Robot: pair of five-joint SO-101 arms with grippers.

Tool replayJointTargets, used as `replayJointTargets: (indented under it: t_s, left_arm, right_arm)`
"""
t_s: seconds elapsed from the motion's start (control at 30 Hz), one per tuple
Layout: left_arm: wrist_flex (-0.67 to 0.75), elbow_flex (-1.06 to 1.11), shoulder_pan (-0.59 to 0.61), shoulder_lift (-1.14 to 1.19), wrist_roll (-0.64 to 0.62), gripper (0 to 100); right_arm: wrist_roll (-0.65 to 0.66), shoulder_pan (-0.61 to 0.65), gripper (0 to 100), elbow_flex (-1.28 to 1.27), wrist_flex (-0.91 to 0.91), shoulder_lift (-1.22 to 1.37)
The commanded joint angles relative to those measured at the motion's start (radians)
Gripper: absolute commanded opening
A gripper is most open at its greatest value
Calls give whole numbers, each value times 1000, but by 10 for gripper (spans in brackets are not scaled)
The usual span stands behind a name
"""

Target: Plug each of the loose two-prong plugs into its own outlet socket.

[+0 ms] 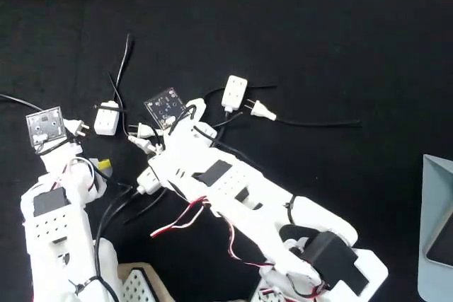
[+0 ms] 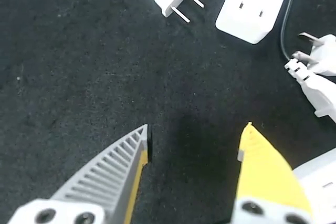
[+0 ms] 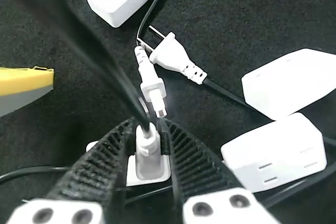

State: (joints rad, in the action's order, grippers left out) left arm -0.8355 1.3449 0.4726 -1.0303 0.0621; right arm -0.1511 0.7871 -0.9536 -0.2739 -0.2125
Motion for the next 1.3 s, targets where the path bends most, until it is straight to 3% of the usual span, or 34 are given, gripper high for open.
replayJointTargets:
  t_s: [0.0, 0.97, 1.27]
  left_arm:
    - [21, -7, 10, -11, -14, 278]
    - [21, -5, 4, -12, -14, 278]
    - [21, -5, 8, -11, -14, 278]
  right_arm:
    - [-3, 17, 12, 38, 11, -5]
    - [-5, 18, 12, -21, 23, -122]
    - [0, 18, 12, -4, 72, 18]
